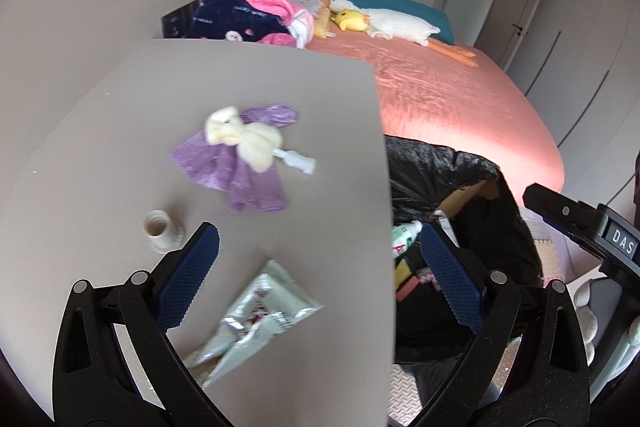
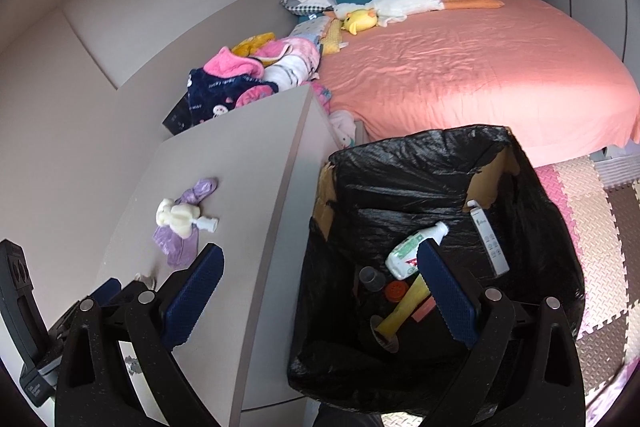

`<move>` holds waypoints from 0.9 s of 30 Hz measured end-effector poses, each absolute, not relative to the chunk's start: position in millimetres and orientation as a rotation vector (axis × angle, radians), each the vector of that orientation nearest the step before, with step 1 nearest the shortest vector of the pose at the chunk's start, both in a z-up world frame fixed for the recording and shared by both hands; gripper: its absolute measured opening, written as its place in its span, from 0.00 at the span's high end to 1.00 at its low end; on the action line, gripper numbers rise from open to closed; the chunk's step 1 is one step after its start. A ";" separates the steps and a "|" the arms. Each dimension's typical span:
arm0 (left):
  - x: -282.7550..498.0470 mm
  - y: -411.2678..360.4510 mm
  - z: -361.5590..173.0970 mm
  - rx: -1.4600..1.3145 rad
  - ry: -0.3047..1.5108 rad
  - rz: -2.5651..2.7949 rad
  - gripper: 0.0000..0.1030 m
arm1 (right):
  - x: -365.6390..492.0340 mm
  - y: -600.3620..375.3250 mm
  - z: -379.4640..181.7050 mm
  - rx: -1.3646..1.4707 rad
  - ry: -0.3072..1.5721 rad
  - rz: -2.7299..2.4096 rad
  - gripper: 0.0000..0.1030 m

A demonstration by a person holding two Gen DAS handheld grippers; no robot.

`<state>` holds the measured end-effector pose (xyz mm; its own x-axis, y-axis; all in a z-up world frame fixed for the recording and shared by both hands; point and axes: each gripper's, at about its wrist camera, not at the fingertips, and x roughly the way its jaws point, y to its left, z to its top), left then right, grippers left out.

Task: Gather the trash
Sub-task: 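Move the left tool to the small white cup and grasp it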

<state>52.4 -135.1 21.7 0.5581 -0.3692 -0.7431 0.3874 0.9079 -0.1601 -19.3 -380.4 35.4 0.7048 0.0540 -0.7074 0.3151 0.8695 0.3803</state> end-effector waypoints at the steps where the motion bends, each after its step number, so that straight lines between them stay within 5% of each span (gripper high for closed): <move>1: 53.5 -130.2 21.0 0.023 0.871 -0.433 0.06 | -18.4 -374.8 34.0 0.505 0.793 -0.146 0.06; 10: 66.7 -95.0 14.6 0.056 0.881 -0.306 0.07 | -10.3 -335.9 28.5 0.481 0.854 -0.085 0.06; 20: 98.4 -67.8 -17.4 -0.003 1.029 -0.268 0.43 | -6.0 -307.6 18.7 0.519 0.933 -0.030 0.13; 27: 108.8 -61.8 -19.5 -0.002 1.020 -0.250 0.44 | -0.2 -279.6 16.6 0.513 0.985 0.036 0.20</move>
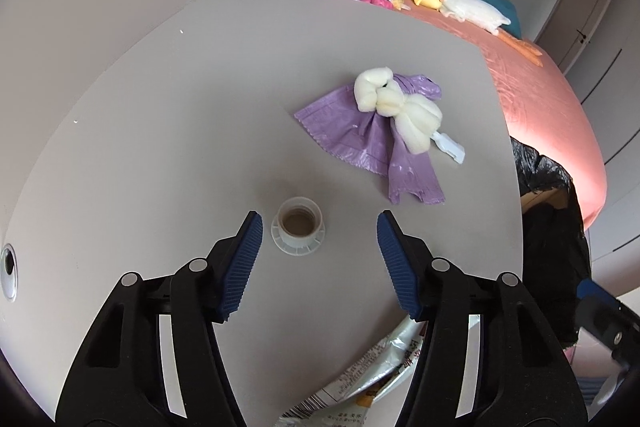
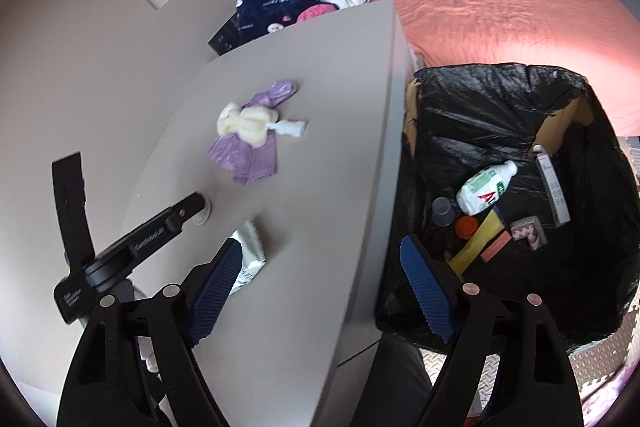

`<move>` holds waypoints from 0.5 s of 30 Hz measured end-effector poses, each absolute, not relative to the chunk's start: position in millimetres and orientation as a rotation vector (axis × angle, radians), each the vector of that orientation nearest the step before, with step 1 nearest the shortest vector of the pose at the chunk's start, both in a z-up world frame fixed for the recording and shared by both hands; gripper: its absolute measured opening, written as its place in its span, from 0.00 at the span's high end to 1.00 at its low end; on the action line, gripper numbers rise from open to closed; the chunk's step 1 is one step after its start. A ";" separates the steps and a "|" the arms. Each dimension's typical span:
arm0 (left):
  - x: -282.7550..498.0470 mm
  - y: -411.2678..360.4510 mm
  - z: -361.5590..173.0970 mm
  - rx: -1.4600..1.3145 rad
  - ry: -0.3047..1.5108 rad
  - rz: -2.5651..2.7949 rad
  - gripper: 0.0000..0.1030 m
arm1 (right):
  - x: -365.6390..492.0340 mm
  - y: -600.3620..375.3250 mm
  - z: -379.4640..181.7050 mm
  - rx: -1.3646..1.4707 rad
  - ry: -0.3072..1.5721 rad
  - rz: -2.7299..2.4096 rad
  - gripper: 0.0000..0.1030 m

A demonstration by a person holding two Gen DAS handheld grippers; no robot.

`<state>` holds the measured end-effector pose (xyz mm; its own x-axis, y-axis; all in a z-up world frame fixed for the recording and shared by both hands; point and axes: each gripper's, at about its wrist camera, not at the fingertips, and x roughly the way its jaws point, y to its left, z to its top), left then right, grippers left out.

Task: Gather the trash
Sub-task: 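Move the left tool to the small white cup and grasp it, then grasp the silver foil packet with the right tool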

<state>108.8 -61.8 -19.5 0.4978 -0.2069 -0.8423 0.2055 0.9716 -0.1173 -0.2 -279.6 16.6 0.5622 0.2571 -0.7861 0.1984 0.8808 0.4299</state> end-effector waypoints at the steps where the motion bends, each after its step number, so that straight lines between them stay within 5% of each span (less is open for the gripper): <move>1: 110.2 -61.9 -20.2 0.002 1.021 -0.249 0.45 | 0.5 -274.9 16.8 0.505 0.988 0.040 0.20; 15: 120.6 -55.1 -38.0 0.012 1.030 -0.228 0.77 | 14.0 -220.5 9.3 0.470 1.055 0.113 0.20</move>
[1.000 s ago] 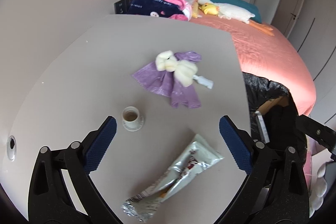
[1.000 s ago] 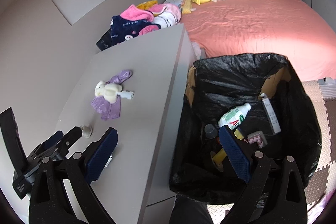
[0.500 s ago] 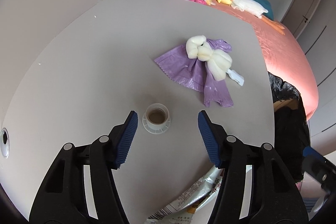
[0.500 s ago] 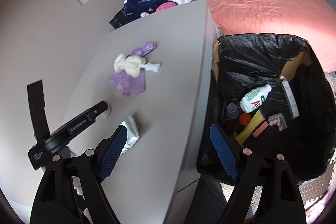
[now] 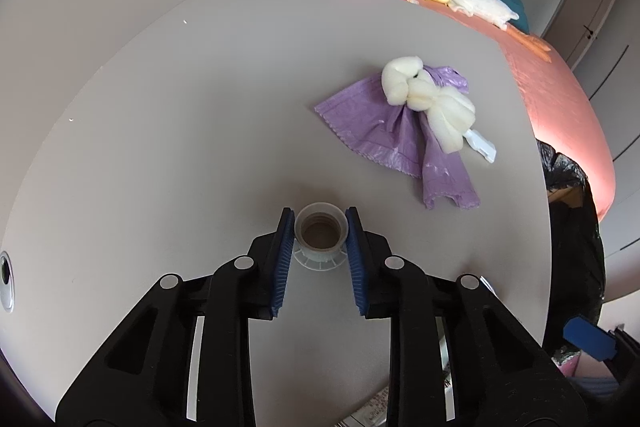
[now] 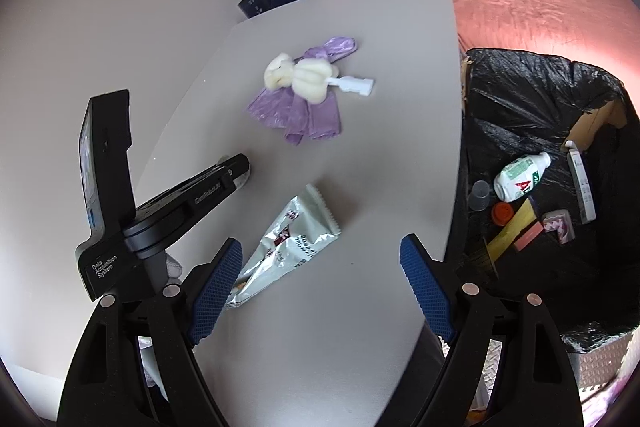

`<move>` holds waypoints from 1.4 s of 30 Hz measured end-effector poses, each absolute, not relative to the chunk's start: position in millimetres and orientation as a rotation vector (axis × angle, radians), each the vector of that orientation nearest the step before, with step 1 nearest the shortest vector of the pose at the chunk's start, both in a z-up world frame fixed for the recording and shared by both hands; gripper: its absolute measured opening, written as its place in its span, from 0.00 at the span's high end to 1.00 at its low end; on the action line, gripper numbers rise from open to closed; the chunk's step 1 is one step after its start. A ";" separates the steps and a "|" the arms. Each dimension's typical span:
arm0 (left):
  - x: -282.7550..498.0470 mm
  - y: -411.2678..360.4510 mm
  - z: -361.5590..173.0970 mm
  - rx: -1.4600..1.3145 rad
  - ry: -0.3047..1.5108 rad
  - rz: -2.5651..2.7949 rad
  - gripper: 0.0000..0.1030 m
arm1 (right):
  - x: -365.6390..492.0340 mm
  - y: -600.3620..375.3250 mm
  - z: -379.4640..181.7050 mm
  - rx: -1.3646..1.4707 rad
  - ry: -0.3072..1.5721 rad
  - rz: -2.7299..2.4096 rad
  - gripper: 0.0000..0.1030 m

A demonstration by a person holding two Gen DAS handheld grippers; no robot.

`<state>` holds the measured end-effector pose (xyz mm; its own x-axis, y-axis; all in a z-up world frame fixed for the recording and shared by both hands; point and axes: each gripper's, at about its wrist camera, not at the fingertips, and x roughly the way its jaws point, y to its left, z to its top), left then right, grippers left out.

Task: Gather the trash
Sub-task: 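Grasp the silver foil packet with the right tool, then carry the white cup and foil packet over the trash bag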

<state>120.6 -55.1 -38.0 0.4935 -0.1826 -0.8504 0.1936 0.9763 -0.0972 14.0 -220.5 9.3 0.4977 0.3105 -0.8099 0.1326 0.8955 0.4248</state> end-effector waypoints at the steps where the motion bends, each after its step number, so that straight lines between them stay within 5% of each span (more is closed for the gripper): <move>1: 120.5 -53.3 -37.7 0.007 1.031 -0.226 0.77 | 15.3 -217.0 8.1 0.470 1.061 0.117 0.20; 18: 115.0 11.7 3.1 -0.115 0.947 -0.115 0.77 | 42.5 -165.1 -20.0 0.410 1.160 0.153 0.23; 20: 115.1 11.5 3.0 -0.116 0.947 -0.114 0.77 | 45.6 -160.2 -19.5 0.384 1.149 0.142 0.27; 25: 113.5 11.0 2.3 -0.109 0.951 -0.119 0.77 | 58.2 -151.5 -21.3 0.334 1.136 0.190 0.63; 30: 117.7 9.0 0.2 -0.110 0.958 -0.120 0.77 | 59.4 -148.4 -23.0 0.297 1.126 0.238 0.78; 42: 114.7 -14.1 -2.6 -0.087 0.968 -0.169 0.77 | 47.1 -186.4 6.6 0.340 1.013 0.237 0.83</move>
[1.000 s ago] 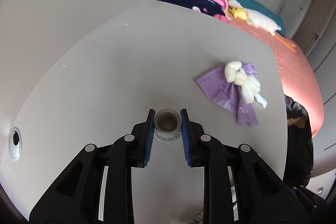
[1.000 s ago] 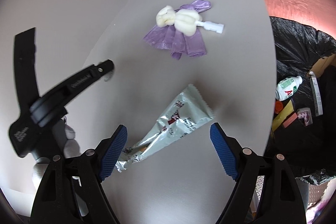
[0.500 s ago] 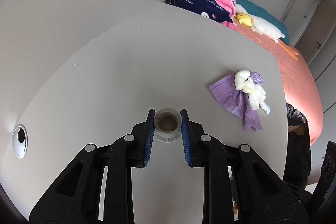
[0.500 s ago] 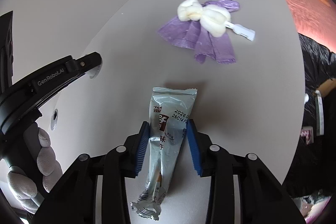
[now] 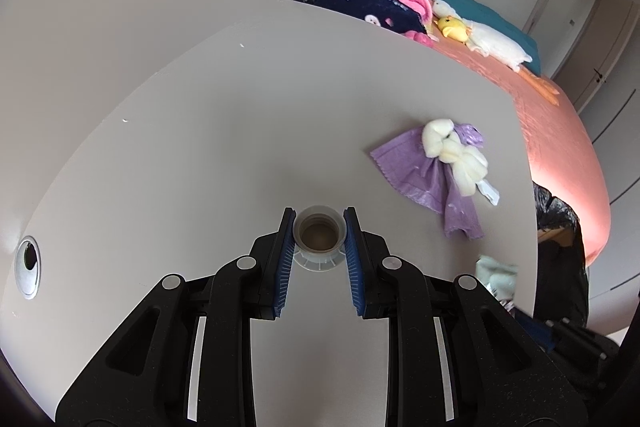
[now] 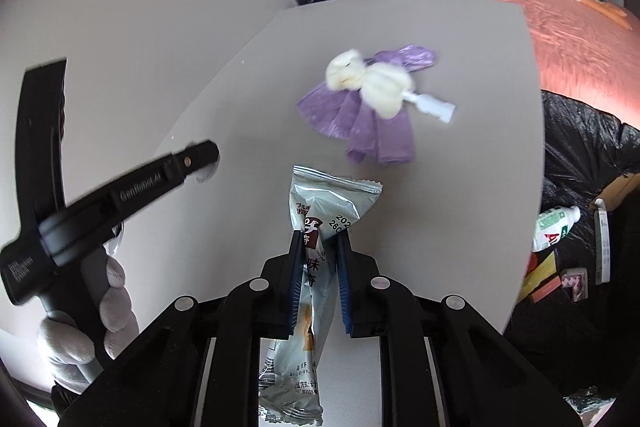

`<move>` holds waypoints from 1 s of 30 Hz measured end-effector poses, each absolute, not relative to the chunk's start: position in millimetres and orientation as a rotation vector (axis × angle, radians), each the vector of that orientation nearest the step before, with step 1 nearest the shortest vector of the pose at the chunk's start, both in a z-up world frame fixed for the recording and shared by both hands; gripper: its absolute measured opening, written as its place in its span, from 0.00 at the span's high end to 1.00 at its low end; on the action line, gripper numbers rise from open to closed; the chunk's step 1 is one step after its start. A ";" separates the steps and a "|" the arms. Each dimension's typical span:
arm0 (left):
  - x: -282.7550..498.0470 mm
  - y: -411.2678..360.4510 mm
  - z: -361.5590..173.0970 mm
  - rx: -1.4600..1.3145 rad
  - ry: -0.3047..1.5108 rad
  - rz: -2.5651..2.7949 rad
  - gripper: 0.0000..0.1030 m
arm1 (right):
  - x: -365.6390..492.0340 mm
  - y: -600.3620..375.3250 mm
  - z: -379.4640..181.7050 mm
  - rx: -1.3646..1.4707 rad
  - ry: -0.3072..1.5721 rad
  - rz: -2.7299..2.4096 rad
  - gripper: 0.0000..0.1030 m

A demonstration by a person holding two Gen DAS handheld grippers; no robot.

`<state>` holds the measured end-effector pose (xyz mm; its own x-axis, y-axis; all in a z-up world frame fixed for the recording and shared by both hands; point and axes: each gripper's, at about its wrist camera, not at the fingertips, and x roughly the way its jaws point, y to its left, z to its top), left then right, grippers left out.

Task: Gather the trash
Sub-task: 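Carry the white cup and foil packet over the trash bag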

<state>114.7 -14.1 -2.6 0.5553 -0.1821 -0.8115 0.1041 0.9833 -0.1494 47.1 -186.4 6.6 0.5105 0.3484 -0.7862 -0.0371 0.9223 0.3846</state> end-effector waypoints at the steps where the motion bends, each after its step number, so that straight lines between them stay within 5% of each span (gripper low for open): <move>1: 113.8 -17.9 -3.0 -0.080 0.970 -0.175 0.77 | 47.5 -191.1 8.5 0.348 1.008 0.232 0.83; 30: 78.9 -105.9 -1.8 -0.007 0.972 -0.310 0.77 | 23.6 -291.3 31.8 0.461 0.908 0.155 0.82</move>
<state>78.9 -105.9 -1.8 0.5227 -0.2624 -0.8111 0.2561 0.9558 -0.1442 23.6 -291.3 31.8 0.6122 0.3200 -0.7231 0.0628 0.8919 0.4479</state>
